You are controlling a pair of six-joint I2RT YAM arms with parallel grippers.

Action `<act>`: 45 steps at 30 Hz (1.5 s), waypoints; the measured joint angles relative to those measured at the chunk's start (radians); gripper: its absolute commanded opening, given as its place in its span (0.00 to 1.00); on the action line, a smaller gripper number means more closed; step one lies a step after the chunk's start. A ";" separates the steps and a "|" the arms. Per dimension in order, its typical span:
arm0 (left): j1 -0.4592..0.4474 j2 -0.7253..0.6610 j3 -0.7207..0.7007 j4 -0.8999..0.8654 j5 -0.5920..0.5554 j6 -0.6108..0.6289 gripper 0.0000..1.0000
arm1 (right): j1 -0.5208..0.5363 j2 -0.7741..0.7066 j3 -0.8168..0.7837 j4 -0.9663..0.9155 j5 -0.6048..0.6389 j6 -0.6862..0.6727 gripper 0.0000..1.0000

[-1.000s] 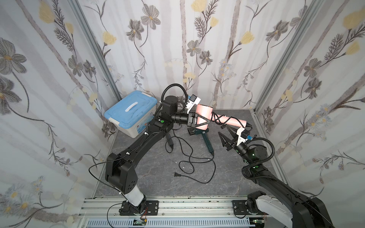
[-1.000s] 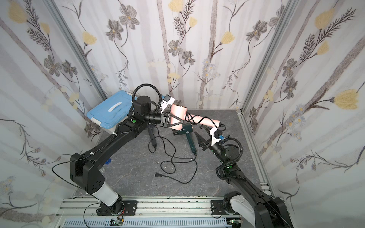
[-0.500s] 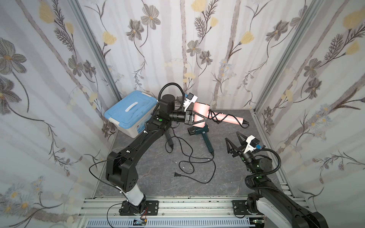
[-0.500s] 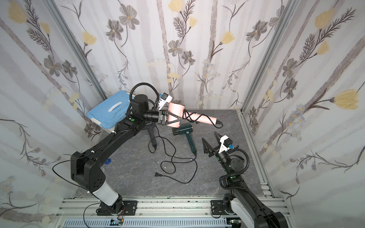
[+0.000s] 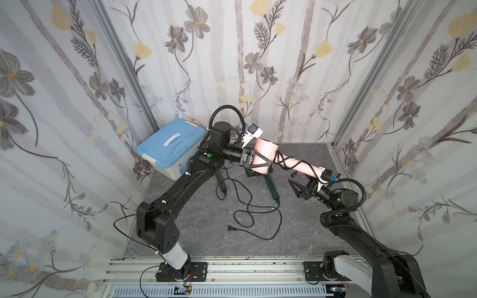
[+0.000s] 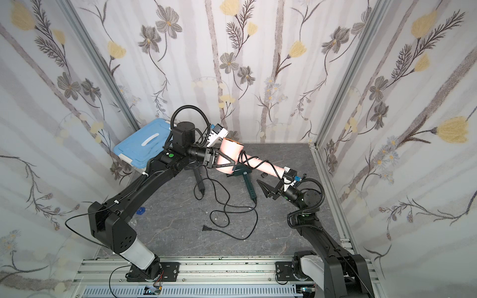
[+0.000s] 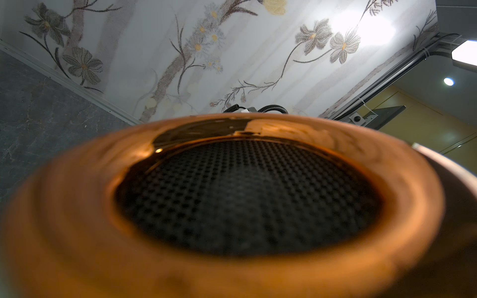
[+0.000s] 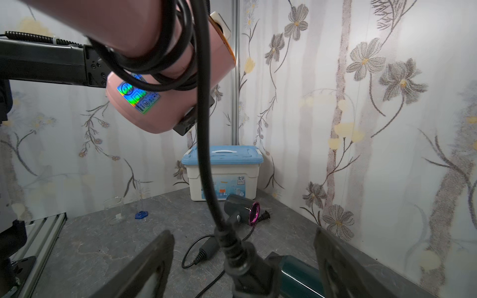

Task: Wrap the cord around the hair dryer
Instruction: Wrap the power cord around the hair dryer.

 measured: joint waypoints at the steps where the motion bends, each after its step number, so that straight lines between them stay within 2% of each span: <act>1: -0.002 0.001 0.006 -0.014 0.002 0.013 0.00 | 0.001 0.006 0.008 -0.002 -0.015 -0.002 0.78; 7: -0.013 0.017 0.027 -0.061 0.010 0.042 0.00 | 0.025 0.055 0.029 -0.019 -0.055 -0.006 0.60; 9: -0.014 0.020 0.032 -0.064 0.010 0.046 0.00 | 0.033 0.066 0.027 -0.023 -0.064 -0.004 0.47; 13: -0.014 0.022 0.035 -0.067 0.010 0.048 0.00 | 0.040 0.070 0.006 -0.013 -0.064 0.022 0.32; 21: -0.004 0.023 0.013 -0.018 -0.014 0.026 0.00 | 0.040 0.005 -0.064 0.014 -0.018 0.056 0.13; 26: 0.011 0.029 -0.024 0.087 -0.039 -0.060 0.00 | 0.040 -0.037 -0.088 0.011 0.016 0.075 0.01; 32: 0.029 0.028 -0.087 0.230 -0.086 -0.158 0.00 | 0.044 -0.081 -0.127 0.012 0.083 0.106 0.00; 41: 0.013 0.053 -0.224 0.490 -0.213 -0.358 0.00 | 0.112 -0.135 -0.187 -0.001 0.286 0.151 0.00; 45: 0.005 0.049 -0.248 0.485 -0.297 -0.356 0.00 | 0.149 -0.163 -0.170 -0.084 0.376 0.145 0.00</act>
